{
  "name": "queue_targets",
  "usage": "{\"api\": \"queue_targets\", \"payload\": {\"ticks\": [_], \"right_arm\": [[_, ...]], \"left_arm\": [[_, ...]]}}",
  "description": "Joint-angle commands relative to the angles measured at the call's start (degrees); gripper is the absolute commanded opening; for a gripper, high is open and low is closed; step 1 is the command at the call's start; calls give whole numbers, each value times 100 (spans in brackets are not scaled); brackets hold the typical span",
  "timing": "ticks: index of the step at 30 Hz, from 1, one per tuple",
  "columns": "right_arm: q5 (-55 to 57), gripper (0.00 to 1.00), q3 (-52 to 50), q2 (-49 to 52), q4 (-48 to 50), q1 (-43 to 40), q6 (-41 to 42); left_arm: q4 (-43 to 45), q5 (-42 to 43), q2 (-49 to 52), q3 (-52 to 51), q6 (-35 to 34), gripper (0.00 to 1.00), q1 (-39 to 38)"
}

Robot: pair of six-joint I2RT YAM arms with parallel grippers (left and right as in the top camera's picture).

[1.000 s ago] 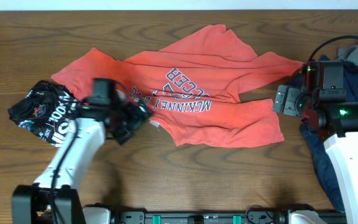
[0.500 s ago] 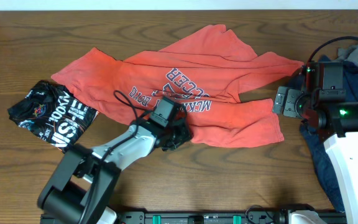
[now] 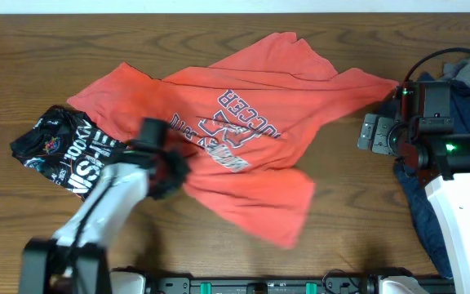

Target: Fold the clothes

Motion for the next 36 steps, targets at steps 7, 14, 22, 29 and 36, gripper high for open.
{"api": "queue_targets", "payload": {"ticks": [7, 14, 22, 29, 36], "right_arm": [[15, 99, 22, -24, -4, -70, 17], [15, 99, 22, -24, -7, -70, 17], [13, 99, 22, -24, -28, -70, 17], [13, 99, 22, -24, -26, -70, 20], [11, 99, 22, -24, -48, -70, 20]], "left_arm": [[-1172, 975, -369, 17, 404, 99, 525], [-1338, 1034, -369, -282, -334, 99, -669], [271, 839, -310, -1150, -2218, 95, -2092], [1547, 352, -157, -1467, -2691, 84, -2789], [1598, 94, -116, -1456, -2306, 6, -2680]]}}
